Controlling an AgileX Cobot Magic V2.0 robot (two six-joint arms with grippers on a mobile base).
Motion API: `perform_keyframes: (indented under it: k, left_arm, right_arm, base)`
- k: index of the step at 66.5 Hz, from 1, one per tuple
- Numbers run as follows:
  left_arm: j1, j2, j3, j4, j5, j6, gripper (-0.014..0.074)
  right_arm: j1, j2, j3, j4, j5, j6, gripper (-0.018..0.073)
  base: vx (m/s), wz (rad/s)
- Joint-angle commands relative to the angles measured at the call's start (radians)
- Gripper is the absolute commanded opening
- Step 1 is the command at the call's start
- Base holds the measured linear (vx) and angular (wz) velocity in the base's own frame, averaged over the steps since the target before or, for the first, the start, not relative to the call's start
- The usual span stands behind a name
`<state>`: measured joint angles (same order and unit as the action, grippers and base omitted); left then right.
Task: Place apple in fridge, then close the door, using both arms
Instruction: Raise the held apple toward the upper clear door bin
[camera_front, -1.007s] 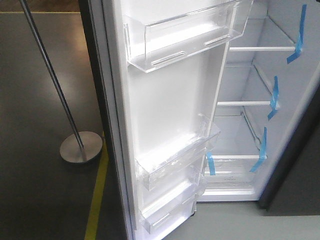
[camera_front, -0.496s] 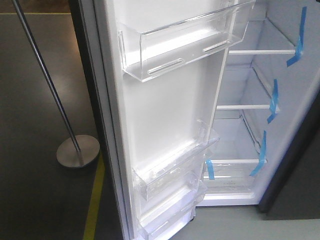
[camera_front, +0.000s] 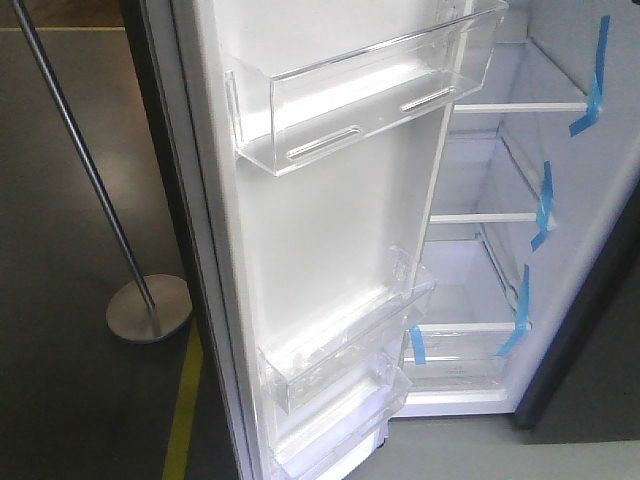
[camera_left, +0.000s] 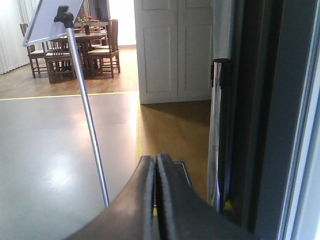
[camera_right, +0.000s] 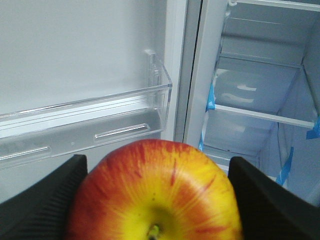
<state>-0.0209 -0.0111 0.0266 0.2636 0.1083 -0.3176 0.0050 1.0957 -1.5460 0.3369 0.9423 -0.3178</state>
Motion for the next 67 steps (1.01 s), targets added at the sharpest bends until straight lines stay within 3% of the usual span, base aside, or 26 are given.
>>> perform_keyframes:
  k: [1, 67]
  left_arm:
    - [0.0, -0.006, 0.015, -0.002, -0.064, -0.001, -0.0008]
    - [0.0, -0.006, 0.015, -0.002, -0.064, -0.001, -0.0008]
  right_arm:
    - [-0.004, -0.017, -0.03, 0.018, -0.079, -0.009, 0.015]
    - [-0.004, -0.017, -0.03, 0.018, -0.079, -0.009, 0.015]
  base:
    - [0.03, -0.03]
    - [0.01, -0.01]
